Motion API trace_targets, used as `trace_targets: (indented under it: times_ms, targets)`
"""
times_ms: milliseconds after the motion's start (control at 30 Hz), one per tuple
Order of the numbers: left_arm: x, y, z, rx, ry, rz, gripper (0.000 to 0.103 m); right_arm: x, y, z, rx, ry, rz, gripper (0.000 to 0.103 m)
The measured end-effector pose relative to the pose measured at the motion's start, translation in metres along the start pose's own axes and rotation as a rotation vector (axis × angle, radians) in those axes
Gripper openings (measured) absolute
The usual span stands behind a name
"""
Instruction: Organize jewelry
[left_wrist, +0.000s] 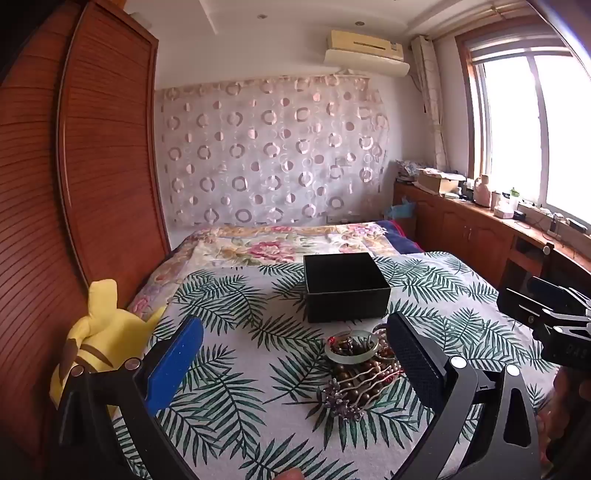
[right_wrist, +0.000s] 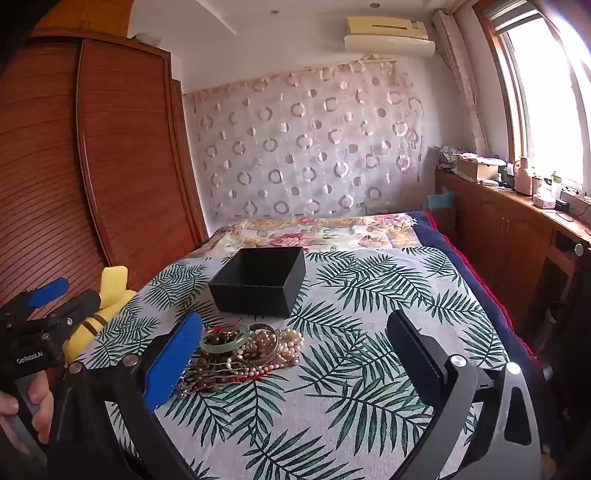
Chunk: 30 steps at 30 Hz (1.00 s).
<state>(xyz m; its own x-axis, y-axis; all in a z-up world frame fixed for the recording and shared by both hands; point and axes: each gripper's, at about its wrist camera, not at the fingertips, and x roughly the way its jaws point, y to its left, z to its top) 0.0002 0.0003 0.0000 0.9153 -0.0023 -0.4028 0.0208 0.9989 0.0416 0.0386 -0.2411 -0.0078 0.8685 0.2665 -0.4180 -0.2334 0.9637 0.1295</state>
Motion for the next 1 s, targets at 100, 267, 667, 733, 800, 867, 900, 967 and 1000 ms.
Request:
trace_targets:
  times_ms: [100,267,667,733,800,867,900,967,1000]
  targets:
    - [0.0,0.0001,0.0,-0.001,0.001,-0.001,0.096,-0.0003,0.0004,0.0,-0.004,-0.003,0.001,0.101]
    - [0.0,0.0001,0.0,-0.002,0.001,-0.001,0.096,-0.0004,0.0013,-0.0001,-0.004,-0.001,0.003,0.101]
    - [-0.0003,0.0001,0.0001,0.0,-0.003,0.0,0.096,-0.0027,0.0068,0.0021,-0.002,-0.005,0.005,0.101]
    - [0.0,0.0002,0.0001,-0.001,-0.003,-0.002,0.096,-0.0027,0.0079,0.0023,-0.004,-0.005,0.004,0.101]
    - [0.0005,0.0001,0.0003,0.0,-0.004,0.0,0.096,-0.0029,0.0067,0.0017,-0.004,-0.007,0.005,0.101]
    - [0.0011,0.0003,0.0004,0.0,-0.006,0.0,0.096,-0.003,0.0079,0.0022,-0.004,-0.006,0.004,0.101]
    - [0.0017,0.0004,0.0005,0.0,-0.005,0.0,0.096,-0.0034,0.0075,0.0018,-0.003,-0.008,0.004,0.101]
    - [0.0001,0.0003,0.0002,0.0,-0.004,0.001,0.096,-0.003,0.0073,0.0017,-0.005,-0.008,0.004,0.101]
    - [0.0006,0.0005,0.0002,0.0,-0.004,0.002,0.096,-0.003,0.0066,0.0017,-0.005,-0.007,0.005,0.101]
